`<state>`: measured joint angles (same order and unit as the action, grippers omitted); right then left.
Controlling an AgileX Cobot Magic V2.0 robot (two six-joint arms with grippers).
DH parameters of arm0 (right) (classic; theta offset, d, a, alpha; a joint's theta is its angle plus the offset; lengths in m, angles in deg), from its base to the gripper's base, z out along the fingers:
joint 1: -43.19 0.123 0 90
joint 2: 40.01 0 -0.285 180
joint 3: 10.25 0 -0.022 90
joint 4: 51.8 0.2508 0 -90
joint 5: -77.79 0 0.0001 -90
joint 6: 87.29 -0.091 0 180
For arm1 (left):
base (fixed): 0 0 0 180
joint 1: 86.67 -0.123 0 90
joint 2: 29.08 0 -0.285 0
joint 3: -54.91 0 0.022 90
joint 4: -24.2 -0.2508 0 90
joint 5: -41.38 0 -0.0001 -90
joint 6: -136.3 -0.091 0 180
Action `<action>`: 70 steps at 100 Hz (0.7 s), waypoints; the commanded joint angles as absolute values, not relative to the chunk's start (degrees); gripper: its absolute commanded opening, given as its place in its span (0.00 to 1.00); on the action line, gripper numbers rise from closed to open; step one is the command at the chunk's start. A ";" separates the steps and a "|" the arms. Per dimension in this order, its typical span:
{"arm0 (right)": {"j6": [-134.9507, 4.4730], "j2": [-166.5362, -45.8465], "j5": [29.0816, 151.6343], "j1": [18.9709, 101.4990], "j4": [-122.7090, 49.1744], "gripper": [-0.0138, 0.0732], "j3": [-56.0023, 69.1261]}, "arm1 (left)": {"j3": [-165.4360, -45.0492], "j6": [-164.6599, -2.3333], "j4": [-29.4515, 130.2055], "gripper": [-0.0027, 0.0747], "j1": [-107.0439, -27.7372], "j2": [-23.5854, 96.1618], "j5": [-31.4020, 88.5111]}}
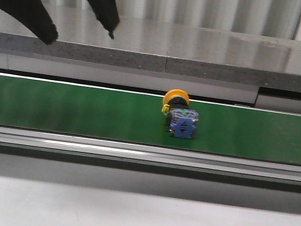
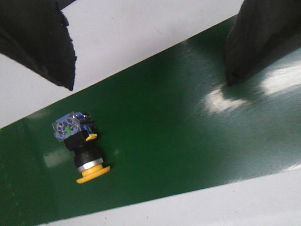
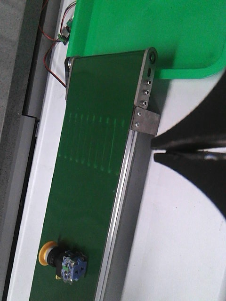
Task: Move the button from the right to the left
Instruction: 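Lower the open left gripper over the button on the belt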
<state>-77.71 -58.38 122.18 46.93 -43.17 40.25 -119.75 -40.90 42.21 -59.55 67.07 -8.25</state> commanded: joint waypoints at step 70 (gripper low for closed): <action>-77.13 -59.05 117.79 46.97 -42.90 0.08 39.03 | -138.13 -22.51 34.07 0.83 -49.06 82.89 -14.29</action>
